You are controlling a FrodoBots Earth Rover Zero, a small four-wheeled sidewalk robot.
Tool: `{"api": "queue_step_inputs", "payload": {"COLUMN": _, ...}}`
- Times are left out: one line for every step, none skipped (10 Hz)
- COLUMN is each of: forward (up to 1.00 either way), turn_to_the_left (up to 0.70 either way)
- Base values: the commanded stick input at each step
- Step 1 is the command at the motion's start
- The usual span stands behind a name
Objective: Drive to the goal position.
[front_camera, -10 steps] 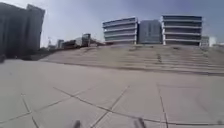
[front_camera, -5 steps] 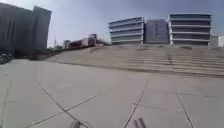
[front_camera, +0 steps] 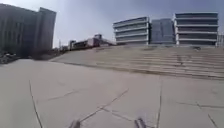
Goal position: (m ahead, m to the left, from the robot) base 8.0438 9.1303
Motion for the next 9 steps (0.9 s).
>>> {"api": "queue_step_inputs", "payload": {"forward": 1.0, "turn_to_the_left": 0.0}}
{"api": "queue_step_inputs", "payload": {"forward": 1.0, "turn_to_the_left": 0.23}}
{"api": "queue_step_inputs", "payload": {"forward": 1.0, "turn_to_the_left": 0.38}}
{"api": "queue_step_inputs", "payload": {"forward": 1.0, "turn_to_the_left": 0.25}}
{"api": "queue_step_inputs", "payload": {"forward": 1.0, "turn_to_the_left": 0.0}}
{"api": "queue_step_inputs", "payload": {"forward": 1.0, "turn_to_the_left": 0.0}}
{"api": "queue_step_inputs", "payload": {"forward": 1.0, "turn_to_the_left": 0.38}}
{"api": "queue_step_inputs", "payload": {"forward": 1.0, "turn_to_the_left": 0.4}}
{"api": "queue_step_inputs", "payload": {"forward": 1.0, "turn_to_the_left": 0.4}}
